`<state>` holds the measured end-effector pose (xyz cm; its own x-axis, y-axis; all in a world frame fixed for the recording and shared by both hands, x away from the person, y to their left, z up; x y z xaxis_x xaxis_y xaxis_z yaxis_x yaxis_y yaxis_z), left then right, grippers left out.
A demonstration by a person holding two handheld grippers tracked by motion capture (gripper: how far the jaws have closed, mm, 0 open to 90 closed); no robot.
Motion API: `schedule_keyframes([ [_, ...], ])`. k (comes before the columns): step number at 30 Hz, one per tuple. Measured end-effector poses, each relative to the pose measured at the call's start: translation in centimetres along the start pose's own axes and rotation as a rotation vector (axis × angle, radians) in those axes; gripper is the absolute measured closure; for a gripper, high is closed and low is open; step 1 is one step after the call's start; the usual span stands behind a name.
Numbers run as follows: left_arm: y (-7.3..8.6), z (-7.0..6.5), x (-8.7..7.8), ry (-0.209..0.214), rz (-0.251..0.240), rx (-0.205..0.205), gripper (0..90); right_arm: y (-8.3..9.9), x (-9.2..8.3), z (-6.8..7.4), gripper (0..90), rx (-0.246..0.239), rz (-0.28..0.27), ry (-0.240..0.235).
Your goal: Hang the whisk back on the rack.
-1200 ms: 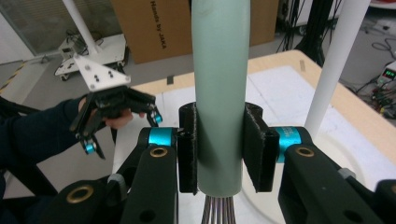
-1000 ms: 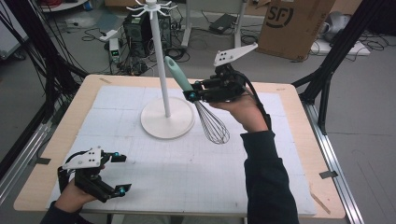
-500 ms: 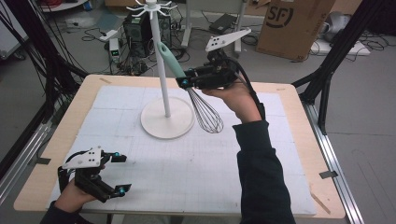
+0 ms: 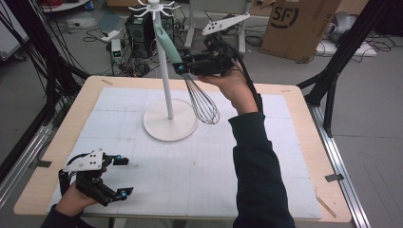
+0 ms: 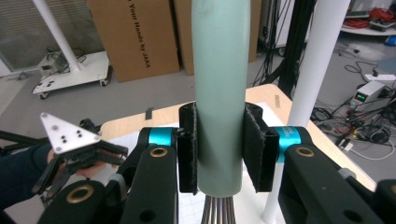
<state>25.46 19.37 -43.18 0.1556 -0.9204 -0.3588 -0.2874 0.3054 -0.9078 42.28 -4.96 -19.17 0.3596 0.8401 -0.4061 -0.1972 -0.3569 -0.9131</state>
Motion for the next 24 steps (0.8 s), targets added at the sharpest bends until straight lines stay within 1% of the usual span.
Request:
schedule_keyframes([
  [1,0.0,0.0,0.0,0.0,0.0,0.0,1.7,-0.2,0.1,-0.1,69.0,0.0,0.001,-0.001],
  [2,0.0,0.0,0.0,0.001,0.0,0.001,1.7,-0.3,0.2,-0.2,69.0,-0.003,0.002,0.014],
  [3,0.0,0.0,0.0,0.0,0.0,0.003,1.7,-0.5,0.3,-0.3,69.0,-0.005,0.003,0.017],
  [5,0.0,0.0,0.0,0.002,-0.001,0.001,1.7,-0.9,0.5,-0.4,69.0,-0.005,-0.006,0.021],
  [7,0.0,0.0,-0.1,0.004,-0.001,0.0,1.7,-1.2,0.8,-0.5,69.0,-0.005,-0.002,0.032],
  [9,0.0,0.0,0.0,0.004,-0.002,0.001,1.7,-1.4,1.0,-0.6,69.0,-0.004,0.005,0.031],
  [13,0.0,-0.1,0.0,0.005,0.0,0.001,1.7,-1.8,1.4,-0.9,68.9,-0.018,0.009,0.054],
  [14,0.0,-0.1,0.0,0.008,0.0,0.002,1.7,-1.9,1.5,-0.9,69.0,-0.01,0.014,0.052],
  [16,0.0,-0.1,0.0,0.01,-0.001,0.002,1.7,-1.9,1.7,-1.2,68.9,-0.01,0.022,0.056],
  [21,0.0,-0.1,-0.1,0.01,0.0,0.005,1.7,-2.0,2.1,-1.5,69.0,0.0,0.023,0.057],
  [24,0.0,-0.1,-0.1,0.01,0.0,0.006,1.7,-2.0,2.3,-1.8,68.9,-0.002,0.024,0.069],
])
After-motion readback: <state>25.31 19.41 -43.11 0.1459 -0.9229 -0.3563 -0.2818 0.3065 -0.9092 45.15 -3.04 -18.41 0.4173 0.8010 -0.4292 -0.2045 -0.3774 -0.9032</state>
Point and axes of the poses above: each handheld gripper's, and its own axes: x roughly forward along the jaws, y roughly out of its underside, z roughly to its left, the point moved 6 cm from there along x, roughly forward along the jaws, and after that the axes turned 8 degrees about y, right-handed, at the moved point
